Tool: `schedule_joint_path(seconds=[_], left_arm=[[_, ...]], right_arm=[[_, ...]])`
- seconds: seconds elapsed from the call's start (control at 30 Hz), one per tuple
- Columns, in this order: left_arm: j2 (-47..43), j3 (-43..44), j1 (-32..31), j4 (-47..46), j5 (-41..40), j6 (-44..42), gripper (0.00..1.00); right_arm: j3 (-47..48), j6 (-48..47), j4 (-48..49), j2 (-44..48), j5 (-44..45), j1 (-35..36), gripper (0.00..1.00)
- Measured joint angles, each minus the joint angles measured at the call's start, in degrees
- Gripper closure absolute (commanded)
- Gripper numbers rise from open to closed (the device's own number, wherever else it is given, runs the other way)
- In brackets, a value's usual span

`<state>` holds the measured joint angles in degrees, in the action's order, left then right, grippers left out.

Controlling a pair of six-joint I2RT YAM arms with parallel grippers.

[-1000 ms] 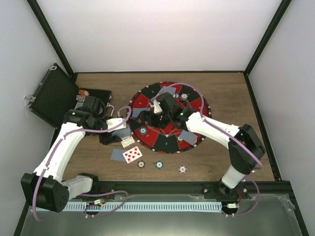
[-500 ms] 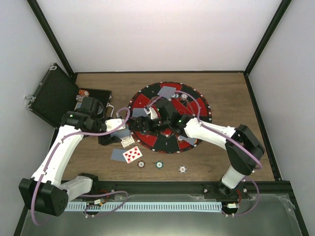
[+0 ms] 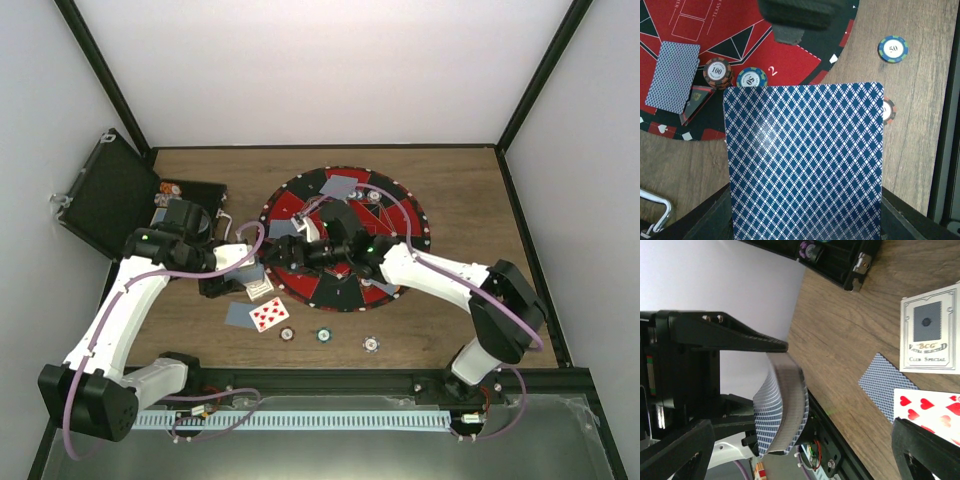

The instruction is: Distribute texas hold em gaming equipment

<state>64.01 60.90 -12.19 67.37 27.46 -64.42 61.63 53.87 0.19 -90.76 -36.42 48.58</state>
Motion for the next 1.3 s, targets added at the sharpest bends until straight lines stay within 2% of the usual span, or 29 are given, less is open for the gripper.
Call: schedule_joint_path(seconds=[0.37,0.9,1.3], left_arm=[[-0.5,-0.2,0.0,0.3,-0.4,-0.4,0.96],[-0.9,0.0,0.0,0.7,-0.3,-0.7,0.96],[-0.9,0.5,-0.1,1.3,-0.1,-0.7,0.96]], right_arm=[[5.9,0.1,0.3,-5.5,-0.9,4.5,0.13],[9.9,2.9,5.0,-15.2,-3.5,5.0,0.25],[8.1,2.2,5.9,-14.4,-4.3,3.8,0.32]])
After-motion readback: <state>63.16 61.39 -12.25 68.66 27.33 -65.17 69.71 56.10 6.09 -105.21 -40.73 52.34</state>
